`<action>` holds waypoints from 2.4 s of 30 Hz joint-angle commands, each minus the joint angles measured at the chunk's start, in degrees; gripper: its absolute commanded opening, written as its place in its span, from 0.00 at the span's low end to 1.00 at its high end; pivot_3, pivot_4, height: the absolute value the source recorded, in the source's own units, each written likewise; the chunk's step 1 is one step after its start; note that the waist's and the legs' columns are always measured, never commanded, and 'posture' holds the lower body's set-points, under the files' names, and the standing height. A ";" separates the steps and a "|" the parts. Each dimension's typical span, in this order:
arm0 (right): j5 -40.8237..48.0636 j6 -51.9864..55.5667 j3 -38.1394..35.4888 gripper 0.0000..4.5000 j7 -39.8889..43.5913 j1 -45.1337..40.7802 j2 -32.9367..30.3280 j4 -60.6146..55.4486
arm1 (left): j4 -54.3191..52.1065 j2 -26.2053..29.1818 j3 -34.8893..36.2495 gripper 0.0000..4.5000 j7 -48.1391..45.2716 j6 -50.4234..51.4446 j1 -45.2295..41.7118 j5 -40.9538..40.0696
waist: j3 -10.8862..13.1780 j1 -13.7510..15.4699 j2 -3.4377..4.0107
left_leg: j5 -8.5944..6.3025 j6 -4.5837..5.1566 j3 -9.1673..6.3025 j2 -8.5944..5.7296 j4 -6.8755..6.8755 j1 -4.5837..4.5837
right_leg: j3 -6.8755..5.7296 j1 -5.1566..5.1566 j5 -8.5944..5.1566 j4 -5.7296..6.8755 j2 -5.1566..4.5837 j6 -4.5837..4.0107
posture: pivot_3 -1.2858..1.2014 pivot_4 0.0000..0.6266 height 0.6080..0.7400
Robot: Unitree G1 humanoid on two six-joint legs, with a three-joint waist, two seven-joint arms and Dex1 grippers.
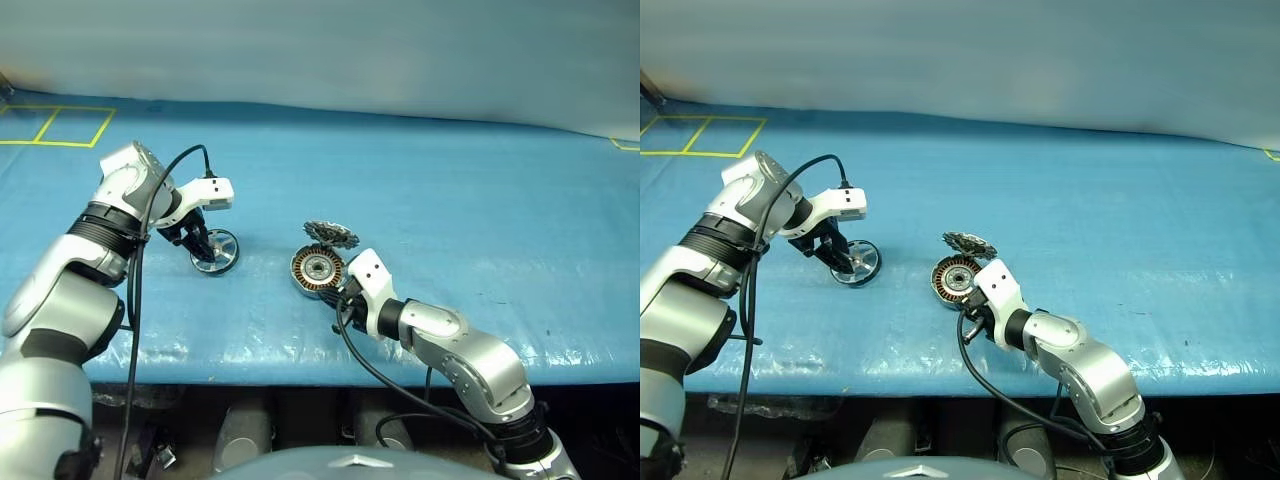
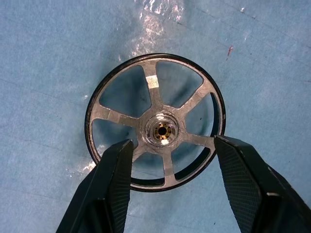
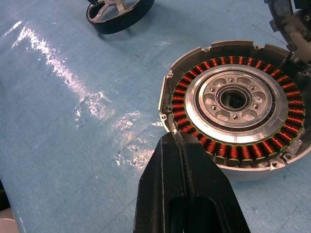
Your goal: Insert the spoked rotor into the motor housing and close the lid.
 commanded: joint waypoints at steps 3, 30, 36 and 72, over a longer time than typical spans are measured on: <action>0.32 -0.35 -0.31 0.00 -0.02 -0.11 -0.15 -1.06 | -0.64 -0.54 0.93 0.64 1.43 0.08 0.15 0.46 | 0.00 -0.01 0.00 | 0.00 0.00 0.00 -0.01 0.00 0.00 | 0.00 0.00 0.00 0.00 0.00 0.01 | 0.52 0.24 1.00; 0.49 -0.78 -1.42 0.00 -1.50 0.95 0.11 -2.20 | -1.12 -0.62 2.93 0.40 5.11 -4.67 0.28 -0.15 | -0.04 -0.01 -0.02 | 0.01 0.03 0.08 -0.02 0.04 0.14 | 0.15 0.09 0.03 0.05 0.01 0.00 | 0.52 0.24 1.00; 1.86 -4.46 -4.18 0.00 0.17 3.33 -0.49 -3.86 | -14.35 5.83 6.99 0.40 -0.26 -5.01 4.28 -5.66 | -0.03 -0.08 -0.02 | -0.01 0.05 0.10 0.00 0.03 0.08 | 0.18 0.02 0.13 0.02 0.01 -0.18 | 0.52 0.24 1.00; -6.38 -44.99 -7.65 0.00 3.41 23.92 5.88 10.70 | -10.72 -15.96 4.84 0.40 9.68 -12.17 0.48 -18.34 | -0.04 0.24 -0.03 | 0.18 0.21 0.21 -0.13 0.04 0.43 | 1.22 0.26 -0.20 0.12 0.49 -0.11 | 0.52 0.24 1.00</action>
